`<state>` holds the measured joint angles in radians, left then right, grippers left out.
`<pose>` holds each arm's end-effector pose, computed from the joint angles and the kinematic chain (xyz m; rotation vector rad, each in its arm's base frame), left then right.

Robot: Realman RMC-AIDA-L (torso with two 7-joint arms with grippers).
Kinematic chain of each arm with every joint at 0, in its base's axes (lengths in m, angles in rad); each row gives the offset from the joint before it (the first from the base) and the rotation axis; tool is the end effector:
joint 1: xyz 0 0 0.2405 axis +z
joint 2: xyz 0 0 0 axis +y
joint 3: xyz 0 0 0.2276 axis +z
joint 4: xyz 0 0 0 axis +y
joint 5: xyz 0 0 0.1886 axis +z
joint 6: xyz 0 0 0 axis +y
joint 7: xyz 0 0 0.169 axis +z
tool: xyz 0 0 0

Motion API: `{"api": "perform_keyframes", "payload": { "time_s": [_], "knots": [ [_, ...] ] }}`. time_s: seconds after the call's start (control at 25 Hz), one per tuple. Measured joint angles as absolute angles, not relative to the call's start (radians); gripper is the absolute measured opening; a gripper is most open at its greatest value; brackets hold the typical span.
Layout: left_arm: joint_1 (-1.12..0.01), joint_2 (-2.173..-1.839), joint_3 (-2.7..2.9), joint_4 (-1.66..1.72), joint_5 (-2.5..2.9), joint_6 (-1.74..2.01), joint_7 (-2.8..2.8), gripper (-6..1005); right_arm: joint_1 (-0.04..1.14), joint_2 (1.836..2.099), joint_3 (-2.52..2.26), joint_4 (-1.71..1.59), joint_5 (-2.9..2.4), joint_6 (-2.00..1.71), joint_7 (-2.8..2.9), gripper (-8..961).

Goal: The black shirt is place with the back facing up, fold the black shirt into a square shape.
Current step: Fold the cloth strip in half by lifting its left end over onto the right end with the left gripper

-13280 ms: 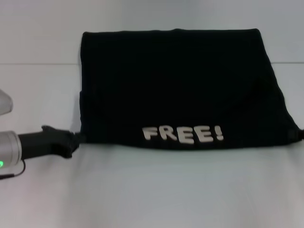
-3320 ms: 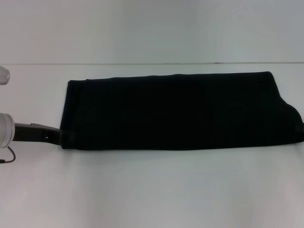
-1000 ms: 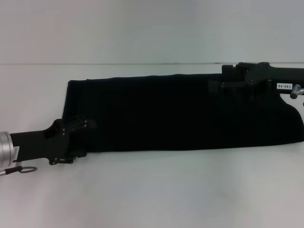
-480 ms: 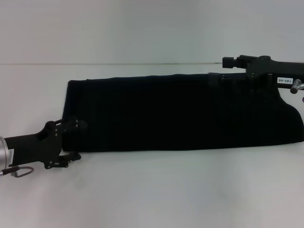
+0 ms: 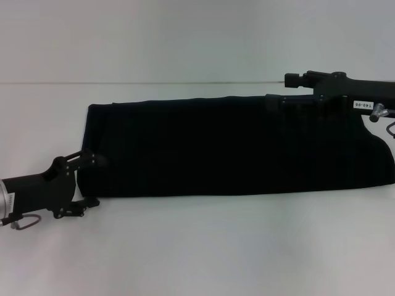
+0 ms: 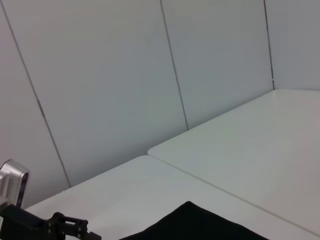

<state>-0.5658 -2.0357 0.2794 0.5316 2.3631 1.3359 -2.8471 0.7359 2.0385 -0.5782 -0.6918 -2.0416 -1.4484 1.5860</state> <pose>-0.2964 0.3244 0.0079 -1.3070 -2.5416 -0.8455 0.1715 0.3794 0.0264 -2.5998 0.6479 0.7152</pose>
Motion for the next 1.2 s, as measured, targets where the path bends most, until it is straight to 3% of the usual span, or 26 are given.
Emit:
{"api": "perform_keyframes", "payload": {
  "time_s": [1.2],
  "knots": [
    [-0.578, -2.031, 0.281, 0.489, 2.360, 1.297, -2.851, 963, 0.751, 2.032, -0.572, -0.693, -2.042, -1.420, 1.585, 899]
  ]
}}
